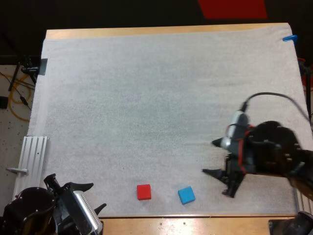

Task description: Stack red cube on blue cube

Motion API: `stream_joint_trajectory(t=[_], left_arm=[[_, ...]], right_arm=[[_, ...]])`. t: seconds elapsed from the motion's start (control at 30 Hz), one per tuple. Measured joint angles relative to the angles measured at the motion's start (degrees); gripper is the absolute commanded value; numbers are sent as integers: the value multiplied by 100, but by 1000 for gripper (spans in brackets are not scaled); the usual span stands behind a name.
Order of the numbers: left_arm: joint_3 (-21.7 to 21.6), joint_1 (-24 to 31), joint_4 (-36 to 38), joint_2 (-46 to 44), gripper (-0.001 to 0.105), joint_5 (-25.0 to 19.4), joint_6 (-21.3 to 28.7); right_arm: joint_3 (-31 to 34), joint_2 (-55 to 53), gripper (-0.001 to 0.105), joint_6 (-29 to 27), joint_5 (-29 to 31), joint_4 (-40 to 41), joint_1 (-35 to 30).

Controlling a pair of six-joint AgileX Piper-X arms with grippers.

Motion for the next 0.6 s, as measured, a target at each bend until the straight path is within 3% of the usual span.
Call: stream_joint_trajectory(t=[0.27, 0.6], left_arm=[[0, 0, 0, 0, 52, 2, 0], [0, 0, 0, 0, 52, 2, 0]], right_arm=[[0, 1053, 67, -111, 114, -860, 1008], [0, 2277, 67, -372, 249, -1256, 1755]])
